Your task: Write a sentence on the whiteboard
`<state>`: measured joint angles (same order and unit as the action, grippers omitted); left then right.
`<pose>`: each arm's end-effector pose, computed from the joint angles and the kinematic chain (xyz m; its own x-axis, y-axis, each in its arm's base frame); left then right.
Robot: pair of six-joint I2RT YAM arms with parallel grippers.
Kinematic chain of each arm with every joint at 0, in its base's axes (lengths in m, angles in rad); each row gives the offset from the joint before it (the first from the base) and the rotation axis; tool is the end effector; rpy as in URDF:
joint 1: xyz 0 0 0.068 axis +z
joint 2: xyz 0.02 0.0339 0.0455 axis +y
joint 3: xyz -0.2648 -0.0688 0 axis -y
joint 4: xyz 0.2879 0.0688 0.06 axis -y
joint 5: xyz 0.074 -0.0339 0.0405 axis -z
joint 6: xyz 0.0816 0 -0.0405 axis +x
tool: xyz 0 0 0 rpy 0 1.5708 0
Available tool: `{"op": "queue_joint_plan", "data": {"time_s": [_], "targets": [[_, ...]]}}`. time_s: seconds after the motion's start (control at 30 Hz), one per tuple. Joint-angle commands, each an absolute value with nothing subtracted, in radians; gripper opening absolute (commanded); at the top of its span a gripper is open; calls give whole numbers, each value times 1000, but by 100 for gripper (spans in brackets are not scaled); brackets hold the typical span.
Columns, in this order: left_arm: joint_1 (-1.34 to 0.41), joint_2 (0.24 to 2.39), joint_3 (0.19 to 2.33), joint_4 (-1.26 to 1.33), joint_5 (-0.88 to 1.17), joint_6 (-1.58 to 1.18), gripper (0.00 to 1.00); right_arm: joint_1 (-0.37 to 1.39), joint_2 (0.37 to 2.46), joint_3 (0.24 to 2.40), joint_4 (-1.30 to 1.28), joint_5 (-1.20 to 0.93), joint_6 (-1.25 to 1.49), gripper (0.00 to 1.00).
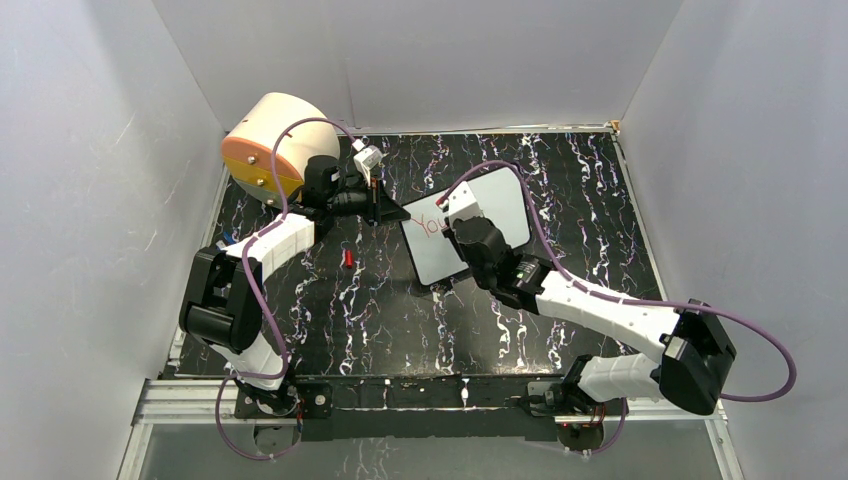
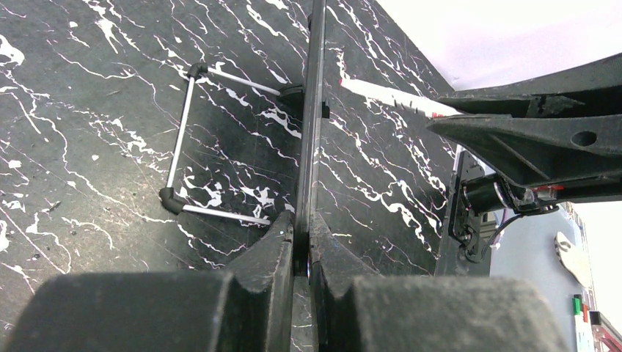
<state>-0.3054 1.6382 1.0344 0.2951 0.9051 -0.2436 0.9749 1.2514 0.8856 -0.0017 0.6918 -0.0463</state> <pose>0.3883 -0.1897 0.2258 -0.4984 0.0009 -0.8670 0.8039 0.3750 -0.4617 0.2423 0.2645 0.2688 -0.1874 -0.3399 -0.9216 -0.3122 0.9102 -0.2721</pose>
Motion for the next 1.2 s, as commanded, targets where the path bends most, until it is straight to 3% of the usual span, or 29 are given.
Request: {"op": "queue_joint_plan", "data": {"time_s": [0.0,1.17], "targets": [[-309,1627,1058,246,876,-205,0,963,1236,894,83,688,-62,0],[-309,1623,1056,233,873,-192,0,935,1297,930,34,583,-47,0]]}}
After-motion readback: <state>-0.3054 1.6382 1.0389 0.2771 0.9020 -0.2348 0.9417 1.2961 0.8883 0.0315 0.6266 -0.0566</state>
